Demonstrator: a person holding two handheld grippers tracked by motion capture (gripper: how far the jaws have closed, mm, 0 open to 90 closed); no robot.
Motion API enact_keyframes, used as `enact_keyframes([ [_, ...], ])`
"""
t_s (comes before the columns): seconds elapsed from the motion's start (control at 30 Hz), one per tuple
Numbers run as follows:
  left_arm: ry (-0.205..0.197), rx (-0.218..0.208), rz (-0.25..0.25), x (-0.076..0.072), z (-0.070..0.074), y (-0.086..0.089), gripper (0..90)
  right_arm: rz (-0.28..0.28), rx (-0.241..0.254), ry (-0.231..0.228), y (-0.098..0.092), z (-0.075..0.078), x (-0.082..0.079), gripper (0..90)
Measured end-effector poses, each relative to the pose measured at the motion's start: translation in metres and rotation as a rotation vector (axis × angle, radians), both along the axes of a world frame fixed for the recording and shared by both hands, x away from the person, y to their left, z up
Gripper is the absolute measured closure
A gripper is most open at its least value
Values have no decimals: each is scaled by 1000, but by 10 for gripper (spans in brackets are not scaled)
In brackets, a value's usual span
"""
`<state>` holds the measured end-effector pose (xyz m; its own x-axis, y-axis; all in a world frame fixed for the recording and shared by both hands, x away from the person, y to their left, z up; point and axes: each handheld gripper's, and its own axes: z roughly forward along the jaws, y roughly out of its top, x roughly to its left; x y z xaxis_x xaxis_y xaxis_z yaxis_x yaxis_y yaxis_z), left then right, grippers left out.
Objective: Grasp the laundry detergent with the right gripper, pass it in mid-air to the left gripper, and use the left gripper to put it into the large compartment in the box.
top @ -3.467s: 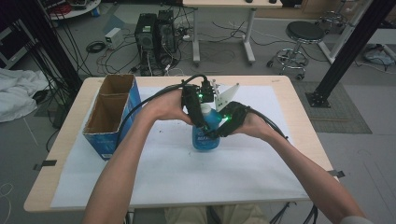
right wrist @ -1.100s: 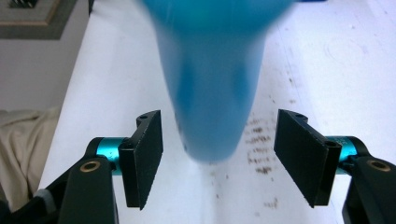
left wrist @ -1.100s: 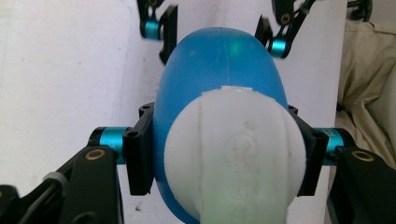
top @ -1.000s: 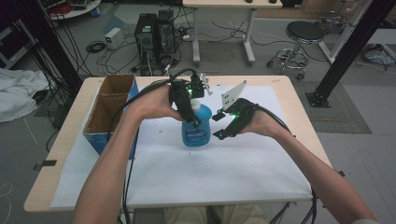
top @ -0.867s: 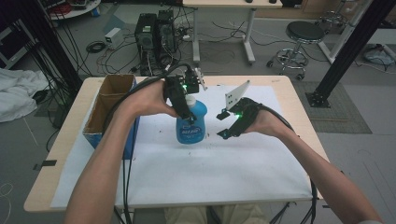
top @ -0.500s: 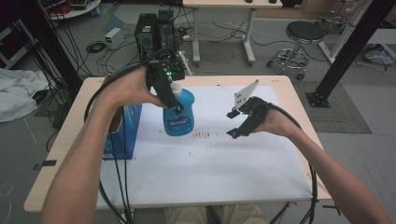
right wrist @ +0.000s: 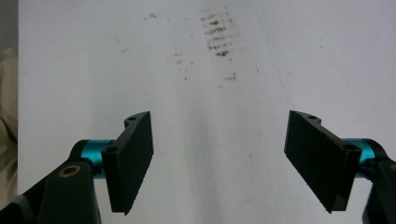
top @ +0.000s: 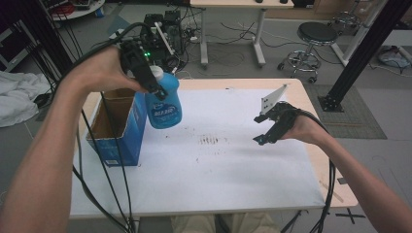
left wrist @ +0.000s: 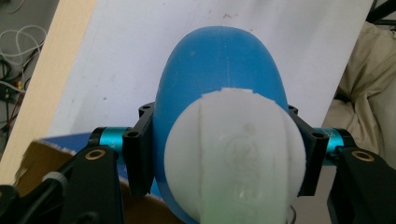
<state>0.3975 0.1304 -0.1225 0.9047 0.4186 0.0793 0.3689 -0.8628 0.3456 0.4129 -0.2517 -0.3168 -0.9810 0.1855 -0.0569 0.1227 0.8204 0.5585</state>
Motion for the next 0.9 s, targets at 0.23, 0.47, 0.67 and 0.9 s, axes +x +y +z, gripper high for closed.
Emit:
enact_keyframes([
  [0.23, -16, 0, 71, 2, 17, 32, 381, -56, -14, -14, -22, 5, -2, 231],
  [0.47, -35, -9, 153, 1, 27, 65, 382, -94, -58, -34, -36, 4, -3, 208],
  [0.67, -32, 1, 216, 1, 29, 89, 381, -117, -92, -53, -42, -1, -5, 122],
  [0.9, -26, 21, 254, 2, 27, 106, 381, -132, -115, -40, -50, -3, -7, 122],
])
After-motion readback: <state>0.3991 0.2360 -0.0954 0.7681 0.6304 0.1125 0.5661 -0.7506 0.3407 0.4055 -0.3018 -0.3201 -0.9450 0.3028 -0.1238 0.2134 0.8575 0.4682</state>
